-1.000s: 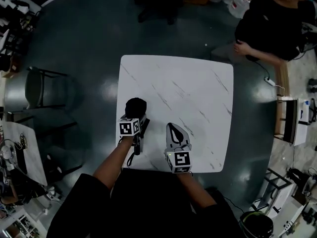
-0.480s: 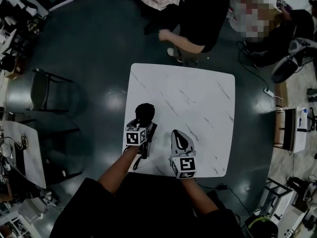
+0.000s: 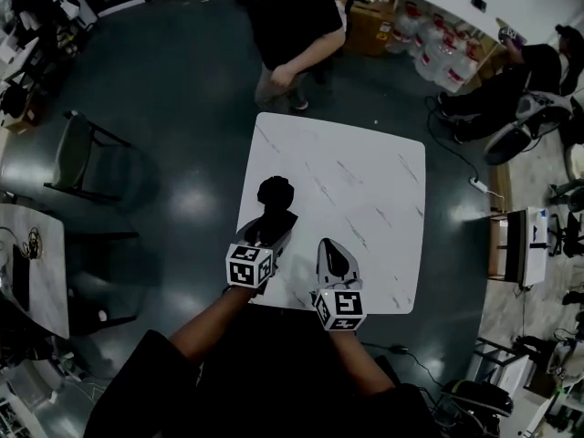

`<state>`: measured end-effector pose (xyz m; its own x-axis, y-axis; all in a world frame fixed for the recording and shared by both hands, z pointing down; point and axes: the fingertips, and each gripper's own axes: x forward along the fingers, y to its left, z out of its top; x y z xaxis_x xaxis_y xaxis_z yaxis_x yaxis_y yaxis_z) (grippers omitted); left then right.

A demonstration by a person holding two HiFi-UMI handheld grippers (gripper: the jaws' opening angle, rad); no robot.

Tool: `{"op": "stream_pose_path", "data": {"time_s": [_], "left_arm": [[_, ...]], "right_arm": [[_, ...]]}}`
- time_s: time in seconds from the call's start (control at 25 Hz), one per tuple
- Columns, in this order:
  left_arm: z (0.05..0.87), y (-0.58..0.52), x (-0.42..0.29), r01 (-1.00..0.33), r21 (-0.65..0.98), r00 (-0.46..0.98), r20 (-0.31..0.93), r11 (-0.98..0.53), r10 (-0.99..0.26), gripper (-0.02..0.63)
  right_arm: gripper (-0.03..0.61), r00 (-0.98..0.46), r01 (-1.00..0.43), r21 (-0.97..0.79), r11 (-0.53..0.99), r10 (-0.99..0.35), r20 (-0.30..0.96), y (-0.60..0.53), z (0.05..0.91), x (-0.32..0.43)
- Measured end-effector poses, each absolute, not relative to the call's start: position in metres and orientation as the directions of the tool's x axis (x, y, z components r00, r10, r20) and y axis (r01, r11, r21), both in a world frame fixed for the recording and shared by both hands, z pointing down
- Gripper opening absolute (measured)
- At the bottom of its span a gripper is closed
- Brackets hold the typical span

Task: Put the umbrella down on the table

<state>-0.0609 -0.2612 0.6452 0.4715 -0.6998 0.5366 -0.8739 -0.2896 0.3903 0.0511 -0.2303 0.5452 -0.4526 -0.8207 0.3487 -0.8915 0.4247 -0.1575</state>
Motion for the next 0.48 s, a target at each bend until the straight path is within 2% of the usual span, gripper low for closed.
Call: {"op": "stream_pose_path", "data": {"time_s": [0.16,0.28,0.48], "left_arm": [[0.599,-0.219,-0.055,-0.835,0.423,0.528,0.442,-0.351,-0.725,0.360],[0.570,-0.186,-0.045,-0.790,0.441,0.594,0.378,-0.426,-0.710,0.332],[0.524,-0.132,-0.023,-0.707,0.452,0.688,0.262,-0.544,-0.677,0.177]], "right_arm": [[0.017,-0.423,-0.906,-0.144,0.398,-0.845,0.326,-0.196,0.526,0.044],[0.017,-0.389,-0.921,-0.140,0.363,-0.871,0.300,-0.169,0.511,0.047],[0.017,-0.312,-0.949,-0.137,0.283,-0.903,0.296,-0.124,0.503,0.065]]}}
